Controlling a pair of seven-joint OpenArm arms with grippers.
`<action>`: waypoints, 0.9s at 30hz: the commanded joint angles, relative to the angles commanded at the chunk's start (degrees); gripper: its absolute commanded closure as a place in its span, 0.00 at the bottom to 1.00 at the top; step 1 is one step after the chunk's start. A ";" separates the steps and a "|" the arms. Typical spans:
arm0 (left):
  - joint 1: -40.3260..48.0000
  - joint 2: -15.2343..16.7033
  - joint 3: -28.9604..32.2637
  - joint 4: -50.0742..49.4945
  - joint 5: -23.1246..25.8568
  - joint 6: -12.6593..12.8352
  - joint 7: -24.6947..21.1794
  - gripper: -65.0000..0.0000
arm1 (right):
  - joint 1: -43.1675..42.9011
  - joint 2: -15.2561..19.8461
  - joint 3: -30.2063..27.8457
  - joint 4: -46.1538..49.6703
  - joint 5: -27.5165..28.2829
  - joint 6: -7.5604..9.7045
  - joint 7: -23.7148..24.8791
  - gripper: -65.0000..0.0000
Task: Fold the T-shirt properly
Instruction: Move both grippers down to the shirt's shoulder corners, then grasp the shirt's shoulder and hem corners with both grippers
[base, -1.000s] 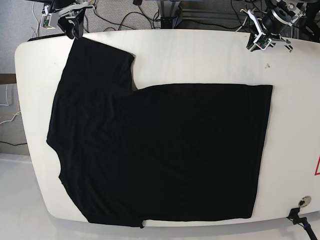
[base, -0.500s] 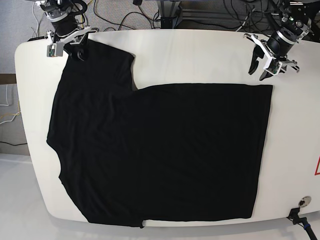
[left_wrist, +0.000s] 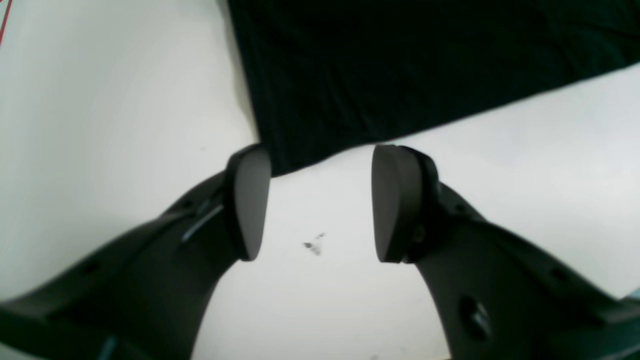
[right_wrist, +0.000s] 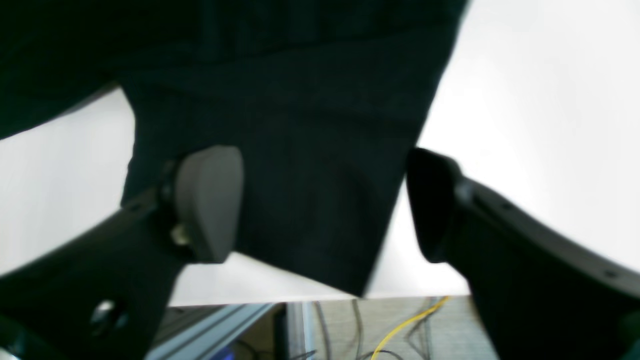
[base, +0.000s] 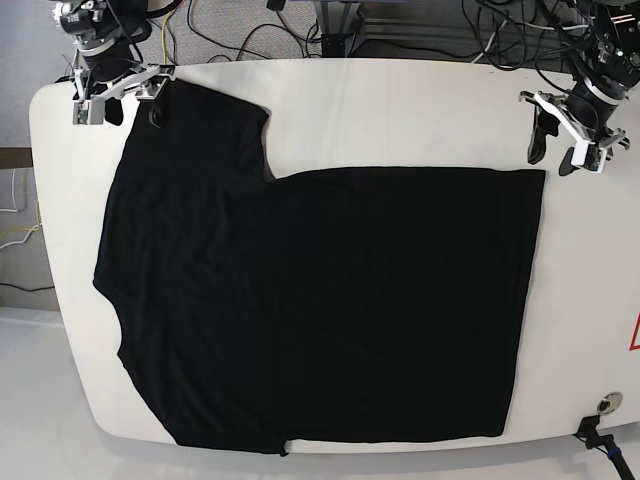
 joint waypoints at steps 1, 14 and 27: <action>-0.62 0.00 -0.62 0.00 -0.35 0.00 1.32 0.52 | 1.41 -0.88 2.37 0.00 0.00 1.67 -2.73 0.21; -4.31 0.44 -5.01 -2.64 -1.23 -4.66 7.21 0.53 | 7.74 -3.69 13.45 -0.88 -0.44 5.05 -22.95 0.21; -4.31 0.35 -4.75 -2.73 -1.23 -4.66 7.21 0.53 | 8.09 -5.36 11.34 -7.38 -0.53 5.05 -23.03 0.21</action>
